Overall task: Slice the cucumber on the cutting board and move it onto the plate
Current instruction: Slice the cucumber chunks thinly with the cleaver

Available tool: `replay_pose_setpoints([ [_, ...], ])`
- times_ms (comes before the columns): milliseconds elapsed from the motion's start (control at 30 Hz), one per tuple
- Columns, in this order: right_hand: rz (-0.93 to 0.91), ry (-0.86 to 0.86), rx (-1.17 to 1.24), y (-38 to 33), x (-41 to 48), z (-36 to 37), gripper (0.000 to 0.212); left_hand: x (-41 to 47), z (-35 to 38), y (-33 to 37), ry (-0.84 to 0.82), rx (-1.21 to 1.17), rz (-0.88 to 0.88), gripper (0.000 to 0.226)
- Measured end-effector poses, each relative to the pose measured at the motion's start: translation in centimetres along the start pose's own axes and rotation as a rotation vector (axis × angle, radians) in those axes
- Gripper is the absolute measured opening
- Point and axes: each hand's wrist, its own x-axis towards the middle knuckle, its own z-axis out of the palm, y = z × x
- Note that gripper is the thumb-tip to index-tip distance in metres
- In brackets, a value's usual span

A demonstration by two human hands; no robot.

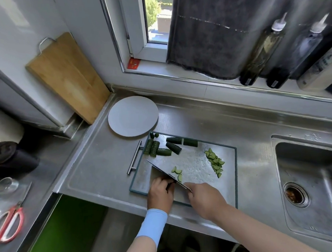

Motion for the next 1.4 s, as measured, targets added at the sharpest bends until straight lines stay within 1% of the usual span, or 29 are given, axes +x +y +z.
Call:
replay_pose_setpoints([
  [200, -0.011, 0.02, -0.025, 0.8, -1.3, 0.0, 0.02, -0.1, -0.3, 0.5, 0.021, 0.001, 0.019, 0.018],
  [333, -0.008, 0.018, -0.059, 1.2, -1.8, -0.2, 0.029, 0.0, -0.3, 0.3, 0.017, 0.004, 0.026, 0.019],
  [433, 0.002, 0.023, -0.064, 1.1, -1.8, -0.2, 0.031, -0.1, -0.2, 0.2, 0.028, -0.017, 0.012, 0.018],
  [533, 0.01, 0.013, -0.039, 0.8, -1.6, 0.0, 0.03, -0.1, -0.1, 0.2, 0.037, -0.026, 0.001, 0.018],
  [667, 0.011, -0.031, -0.02, 0.3, -0.6, 0.0, 0.021, -0.3, 0.0, 0.0, 0.043, -0.037, 0.023, 0.019],
  [733, 0.018, -0.039, -0.012, 0.0, 0.0, 0.0, 0.021, -0.5, 0.1, -0.2, 0.042, -0.036, 0.034, 0.019],
  [900, 0.004, -0.034, -0.022, -0.2, 0.3, 0.0, 0.03, -0.5, -0.3, -0.5, 0.011, -0.031, 0.056, 0.02],
  [1000, -0.008, -0.02, -0.014, -0.2, 0.2, 0.1, 0.029, -0.4, -0.4, -0.3, 0.005, -0.018, 0.051, 0.02],
  [1133, -0.018, 0.006, -0.029, 0.0, -0.4, 0.2, 0.022, -0.5, -0.5, 0.2, 0.01, -0.028, 0.018, 0.02],
  [1233, -0.014, 0.018, -0.032, 0.5, -1.3, 0.1, 0.029, -0.4, -0.7, 0.4, 0.01, -0.023, -0.007, 0.017],
  [1400, -0.03, 0.015, -0.049, 0.9, -2.1, -0.3, 0.028, -0.3, -0.7, 0.1, -0.001, -0.006, 0.018, 0.014],
])
